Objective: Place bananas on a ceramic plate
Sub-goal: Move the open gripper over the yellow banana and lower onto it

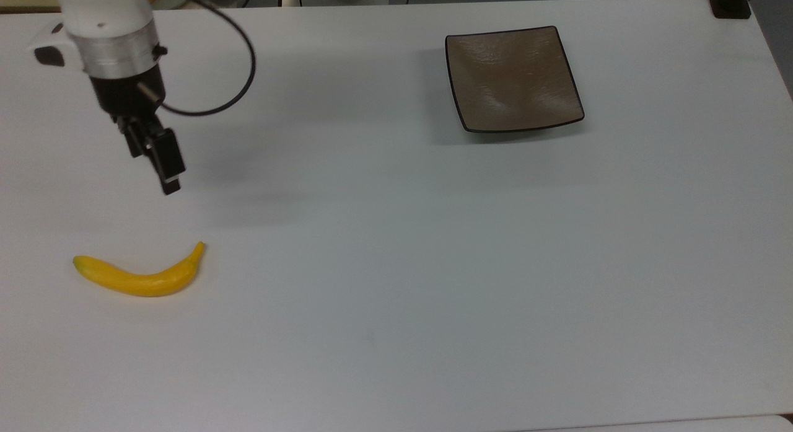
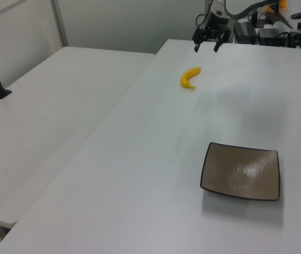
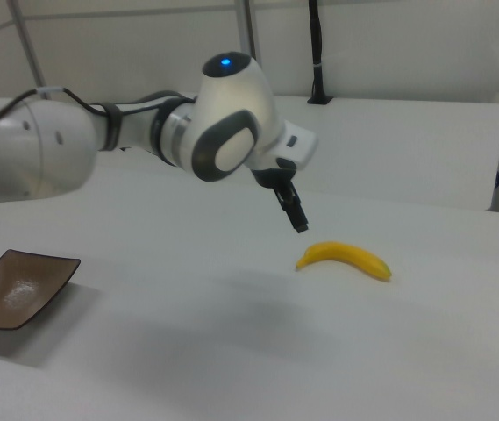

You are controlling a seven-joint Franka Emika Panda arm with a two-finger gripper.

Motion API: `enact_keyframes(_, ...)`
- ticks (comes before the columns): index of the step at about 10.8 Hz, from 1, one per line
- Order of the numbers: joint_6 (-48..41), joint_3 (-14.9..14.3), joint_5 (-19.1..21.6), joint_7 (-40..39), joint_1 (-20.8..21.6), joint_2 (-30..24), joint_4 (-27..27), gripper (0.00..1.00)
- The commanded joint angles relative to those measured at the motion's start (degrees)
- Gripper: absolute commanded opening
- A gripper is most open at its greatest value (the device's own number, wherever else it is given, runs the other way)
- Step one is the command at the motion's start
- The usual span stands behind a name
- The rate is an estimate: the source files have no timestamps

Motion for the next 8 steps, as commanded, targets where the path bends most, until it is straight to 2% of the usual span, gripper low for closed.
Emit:
enact_keyframes(1,2.5,0.0,-0.3,5.9,-1.9,10.1,10.6,1.00)
enact_keyframes(4,8.8,0.0,-1.3,15.8,-2.5,17.3,15.6,1.00)
enact_keyframes(8,16.2,-0.4,-3.8,20.9,-2.8,24.6,19.5,1.00)
